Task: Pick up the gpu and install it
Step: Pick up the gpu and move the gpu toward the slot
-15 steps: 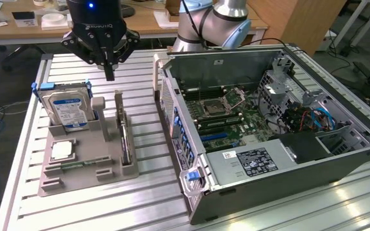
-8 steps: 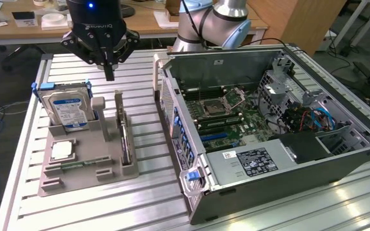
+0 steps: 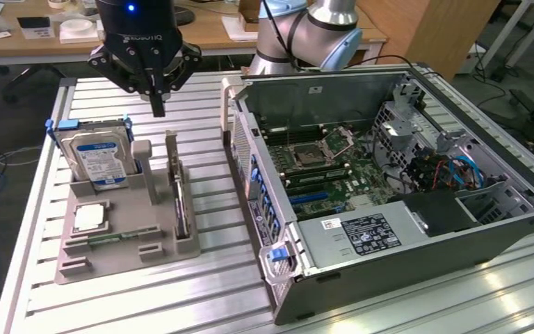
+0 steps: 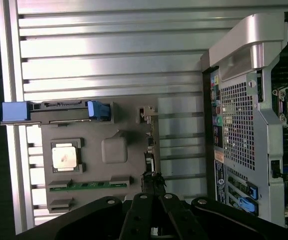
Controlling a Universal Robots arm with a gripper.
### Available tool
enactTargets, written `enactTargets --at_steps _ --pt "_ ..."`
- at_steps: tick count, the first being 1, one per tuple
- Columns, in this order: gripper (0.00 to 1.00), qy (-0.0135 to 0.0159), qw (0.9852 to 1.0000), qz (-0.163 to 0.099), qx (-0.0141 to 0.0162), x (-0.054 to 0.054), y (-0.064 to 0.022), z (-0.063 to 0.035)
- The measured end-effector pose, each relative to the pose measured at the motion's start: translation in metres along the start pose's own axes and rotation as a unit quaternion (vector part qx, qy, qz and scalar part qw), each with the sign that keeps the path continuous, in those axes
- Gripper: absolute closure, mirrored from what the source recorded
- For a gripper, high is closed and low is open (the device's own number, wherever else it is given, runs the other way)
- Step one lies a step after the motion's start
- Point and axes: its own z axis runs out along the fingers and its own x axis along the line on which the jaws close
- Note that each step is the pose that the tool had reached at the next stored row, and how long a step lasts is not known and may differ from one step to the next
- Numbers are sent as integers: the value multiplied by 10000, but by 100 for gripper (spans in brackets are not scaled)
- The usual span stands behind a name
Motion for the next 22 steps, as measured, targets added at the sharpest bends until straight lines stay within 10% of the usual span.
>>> enactTargets --at_steps 12,22 --pt "47 0 10000 0 0 0 0 0" --pt "41 22 9999 -155 2 -3 -26 34"
